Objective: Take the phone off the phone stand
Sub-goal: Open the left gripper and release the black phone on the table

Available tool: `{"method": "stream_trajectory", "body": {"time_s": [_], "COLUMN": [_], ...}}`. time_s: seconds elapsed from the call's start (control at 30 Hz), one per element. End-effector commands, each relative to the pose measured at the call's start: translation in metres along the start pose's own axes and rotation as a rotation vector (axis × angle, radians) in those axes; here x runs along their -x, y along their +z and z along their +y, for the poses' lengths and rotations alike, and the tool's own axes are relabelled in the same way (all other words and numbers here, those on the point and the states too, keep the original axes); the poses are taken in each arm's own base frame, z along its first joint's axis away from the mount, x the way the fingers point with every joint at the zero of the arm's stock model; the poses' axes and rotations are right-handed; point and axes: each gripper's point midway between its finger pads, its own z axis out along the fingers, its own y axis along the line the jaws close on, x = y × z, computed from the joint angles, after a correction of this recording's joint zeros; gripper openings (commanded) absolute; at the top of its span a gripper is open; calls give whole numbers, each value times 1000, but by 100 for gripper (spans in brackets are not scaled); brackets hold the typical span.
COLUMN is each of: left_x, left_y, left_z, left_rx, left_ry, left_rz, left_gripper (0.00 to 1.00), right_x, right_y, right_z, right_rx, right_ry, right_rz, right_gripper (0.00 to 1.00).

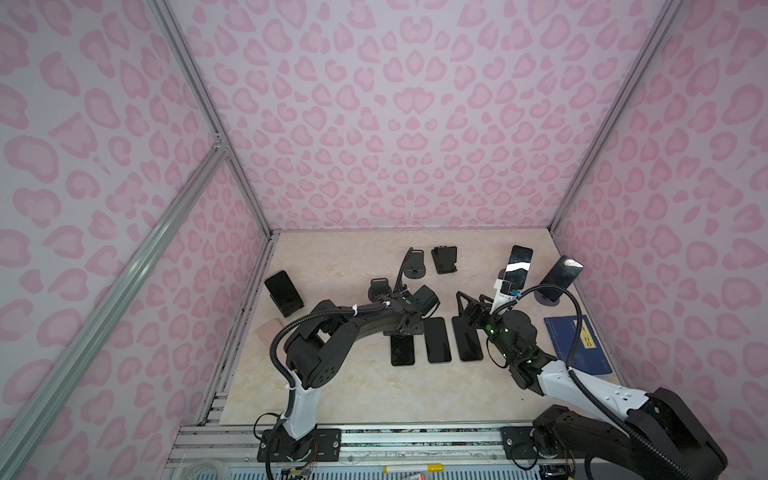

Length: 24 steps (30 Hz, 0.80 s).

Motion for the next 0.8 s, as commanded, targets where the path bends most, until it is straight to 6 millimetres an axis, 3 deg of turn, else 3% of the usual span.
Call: {"method": "stream_trajectory", "body": {"time_s": [0.0, 0.5, 0.77], "left_x": [-8, -12, -4], "left_y": [6, -2, -24], "left_z": [4, 6, -2], "left_rx": [23, 5, -55], "left_ry": [8, 0, 8], "left_rz": [29, 39, 18], "left_gripper": [76, 81, 84], "right_x": [-1, 0, 0], "right_y": [-1, -1, -1], "right_z": [-2, -2, -2], "right_rx": [-8, -8, -8], "right_ry": [-12, -8, -10], "right_rz": [-3, -4, -5], "right_gripper": [92, 93, 93]}}
